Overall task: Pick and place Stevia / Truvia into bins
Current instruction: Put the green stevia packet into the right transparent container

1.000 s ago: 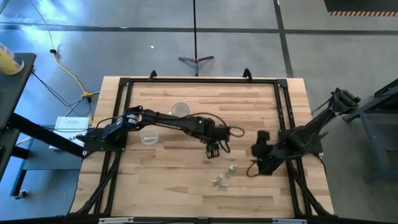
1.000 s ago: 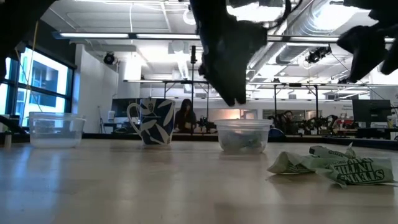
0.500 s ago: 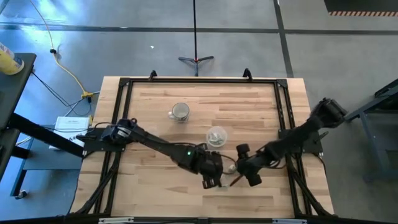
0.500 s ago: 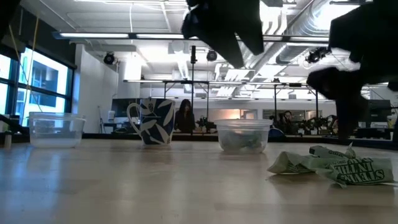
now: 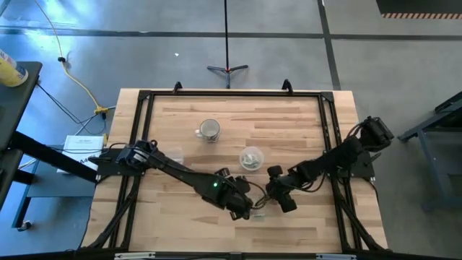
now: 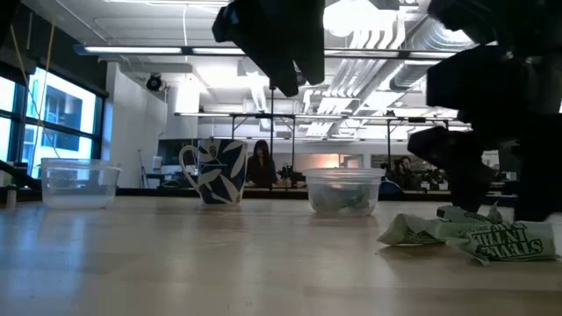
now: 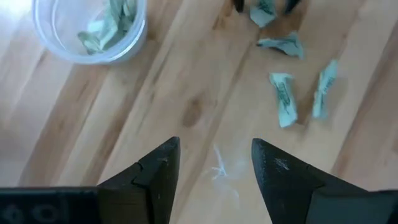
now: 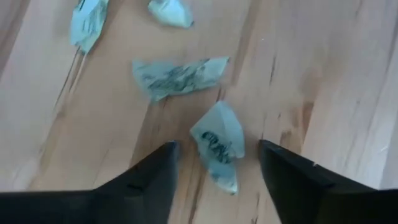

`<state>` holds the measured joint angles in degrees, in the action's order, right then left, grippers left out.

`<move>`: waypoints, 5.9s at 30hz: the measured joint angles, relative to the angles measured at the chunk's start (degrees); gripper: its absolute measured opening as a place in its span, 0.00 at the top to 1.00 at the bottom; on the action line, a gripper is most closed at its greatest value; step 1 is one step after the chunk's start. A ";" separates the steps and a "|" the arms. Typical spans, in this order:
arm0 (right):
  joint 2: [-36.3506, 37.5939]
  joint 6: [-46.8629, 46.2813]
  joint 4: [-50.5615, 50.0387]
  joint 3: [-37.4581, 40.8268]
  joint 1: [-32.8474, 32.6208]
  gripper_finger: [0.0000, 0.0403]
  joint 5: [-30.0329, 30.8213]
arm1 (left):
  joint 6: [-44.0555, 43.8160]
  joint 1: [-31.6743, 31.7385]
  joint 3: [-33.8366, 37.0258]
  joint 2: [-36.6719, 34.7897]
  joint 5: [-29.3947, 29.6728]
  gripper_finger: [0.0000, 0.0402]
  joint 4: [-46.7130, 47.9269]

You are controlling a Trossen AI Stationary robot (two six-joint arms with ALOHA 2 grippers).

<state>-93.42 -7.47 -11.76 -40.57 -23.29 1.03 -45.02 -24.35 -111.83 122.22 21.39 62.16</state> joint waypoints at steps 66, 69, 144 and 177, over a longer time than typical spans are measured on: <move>5.50 -2.88 -4.98 -10.76 27.78 0.70 -3.31 | 20.21 21.30 45.53 -45.99 -17.79 0.44 -28.14; 5.50 -2.94 -5.02 -10.92 27.74 0.57 -3.54 | 20.26 21.30 45.53 -45.99 -17.85 0.44 -28.14; 18.04 -46.38 -38.29 -6.13 -19.88 0.46 25.11 | 22.92 5.82 18.16 5.95 -13.56 0.92 -40.62; 18.92 -44.58 -37.41 -6.17 -8.91 0.47 26.34 | 38.98 25.21 18.05 -4.95 -17.59 0.55 -25.48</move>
<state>-74.50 -52.05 -49.17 -46.74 -32.21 27.36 -6.04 0.86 -93.78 117.27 3.79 36.68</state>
